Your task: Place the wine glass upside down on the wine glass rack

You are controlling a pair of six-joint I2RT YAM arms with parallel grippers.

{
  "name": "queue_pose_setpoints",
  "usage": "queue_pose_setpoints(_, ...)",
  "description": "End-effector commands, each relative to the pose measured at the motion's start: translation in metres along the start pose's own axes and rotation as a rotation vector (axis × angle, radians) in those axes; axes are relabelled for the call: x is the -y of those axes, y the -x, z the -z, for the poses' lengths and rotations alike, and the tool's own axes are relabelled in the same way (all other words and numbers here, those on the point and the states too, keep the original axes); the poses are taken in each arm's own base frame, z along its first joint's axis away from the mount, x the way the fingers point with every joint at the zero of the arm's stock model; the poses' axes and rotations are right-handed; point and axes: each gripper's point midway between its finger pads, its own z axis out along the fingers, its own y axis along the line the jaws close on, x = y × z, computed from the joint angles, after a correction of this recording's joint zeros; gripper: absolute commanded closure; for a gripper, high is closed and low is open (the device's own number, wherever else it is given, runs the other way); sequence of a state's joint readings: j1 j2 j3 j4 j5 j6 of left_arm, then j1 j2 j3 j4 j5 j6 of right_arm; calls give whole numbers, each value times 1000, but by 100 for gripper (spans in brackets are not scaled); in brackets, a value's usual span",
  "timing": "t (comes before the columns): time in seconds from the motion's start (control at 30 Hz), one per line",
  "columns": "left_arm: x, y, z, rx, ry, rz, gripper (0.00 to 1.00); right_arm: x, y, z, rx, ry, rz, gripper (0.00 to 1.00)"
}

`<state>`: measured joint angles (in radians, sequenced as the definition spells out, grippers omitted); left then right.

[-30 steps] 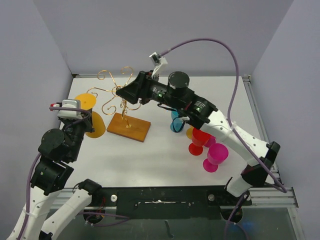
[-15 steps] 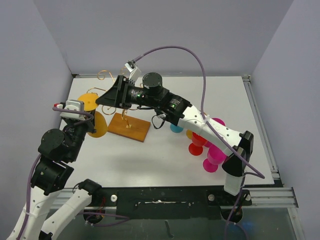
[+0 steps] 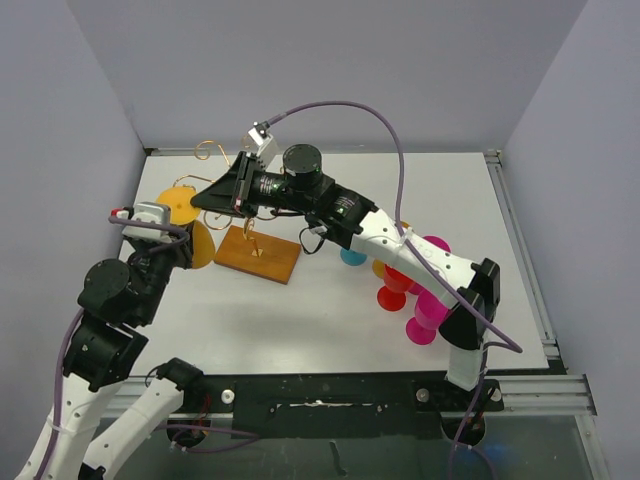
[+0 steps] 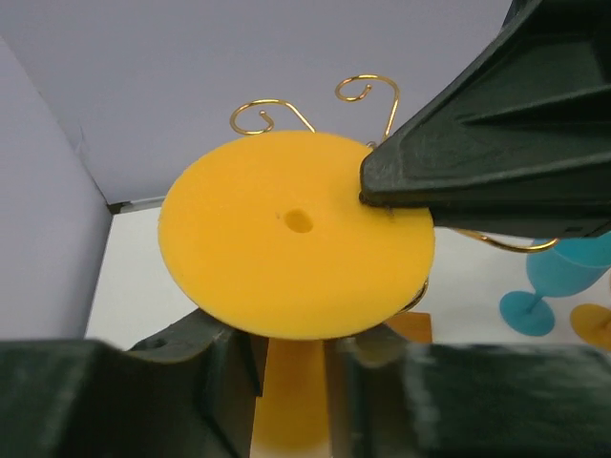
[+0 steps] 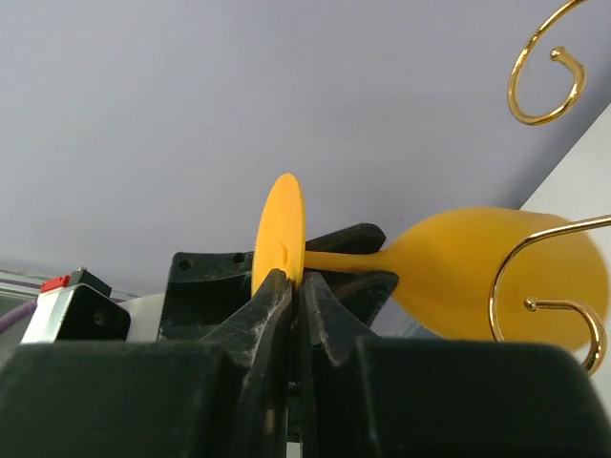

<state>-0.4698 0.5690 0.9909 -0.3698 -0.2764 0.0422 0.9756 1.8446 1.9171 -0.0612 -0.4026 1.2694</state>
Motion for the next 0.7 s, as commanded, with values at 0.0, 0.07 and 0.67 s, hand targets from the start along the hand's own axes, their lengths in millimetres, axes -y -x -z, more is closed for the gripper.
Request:
queue_pose_setpoints(0.0,6,8,7,22,-30,57,66,-45,7,5,13,134,3,100)
queue_pose_setpoints(0.07,7,2,15,-7,-37,107,55,-46,9,6,16,142,-12,100)
queue_pose_setpoints(0.67,-15,65,76,206,62,1063,33,-37,13,9,15,151,-54,100)
